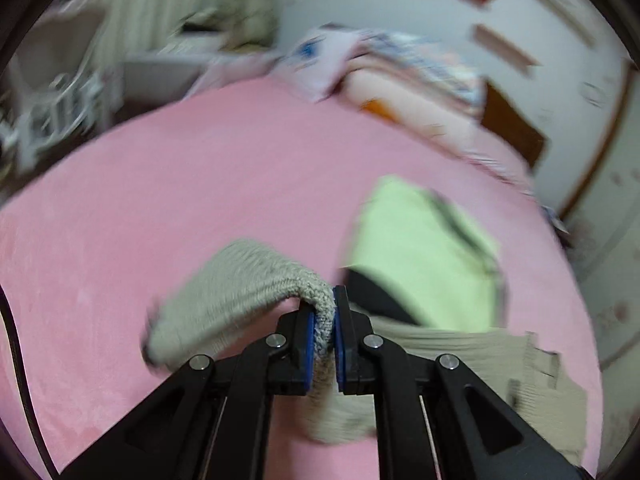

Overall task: Fold large clothes
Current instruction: 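Fold the held sleeve across the cardigan front with the left gripper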

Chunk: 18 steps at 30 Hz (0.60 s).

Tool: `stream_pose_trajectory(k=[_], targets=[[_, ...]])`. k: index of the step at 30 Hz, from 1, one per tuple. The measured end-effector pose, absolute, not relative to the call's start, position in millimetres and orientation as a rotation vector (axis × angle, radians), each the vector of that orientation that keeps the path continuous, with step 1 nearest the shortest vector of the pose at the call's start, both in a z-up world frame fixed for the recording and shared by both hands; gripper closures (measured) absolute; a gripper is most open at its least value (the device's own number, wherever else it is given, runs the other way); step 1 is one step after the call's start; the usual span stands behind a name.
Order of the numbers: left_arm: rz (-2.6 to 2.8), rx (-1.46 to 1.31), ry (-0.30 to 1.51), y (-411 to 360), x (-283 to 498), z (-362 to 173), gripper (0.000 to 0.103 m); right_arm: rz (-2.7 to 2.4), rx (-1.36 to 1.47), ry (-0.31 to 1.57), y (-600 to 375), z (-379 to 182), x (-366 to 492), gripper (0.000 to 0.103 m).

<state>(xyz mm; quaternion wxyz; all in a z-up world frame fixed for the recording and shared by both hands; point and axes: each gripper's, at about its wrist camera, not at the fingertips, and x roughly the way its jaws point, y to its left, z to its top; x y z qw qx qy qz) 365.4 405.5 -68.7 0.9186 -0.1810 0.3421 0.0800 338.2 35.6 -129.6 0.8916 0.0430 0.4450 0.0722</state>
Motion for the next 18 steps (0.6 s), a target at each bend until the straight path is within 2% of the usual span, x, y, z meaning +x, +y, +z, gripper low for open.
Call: stream_pose_trajectory(k=[5,9,12,18], targets=[[-0.049,-0.258,0.660,290,365,-7,0.097,0.097,0.141,0.879,-15,-110,319,0.066],[-0.199,-0.206,0.692,196,373,-2,0.097,0.036,0.180,0.848,-60,-100,305,0.066],[-0.310,-0.169,0.763,125,381,-26,0.097,-0.018,0.216,0.850,-97,-101,296,0.066],[-0.398,-0.113,0.977,23,399,-122,0.096,-0.097,0.252,0.888,-153,-116,281,0.066]])
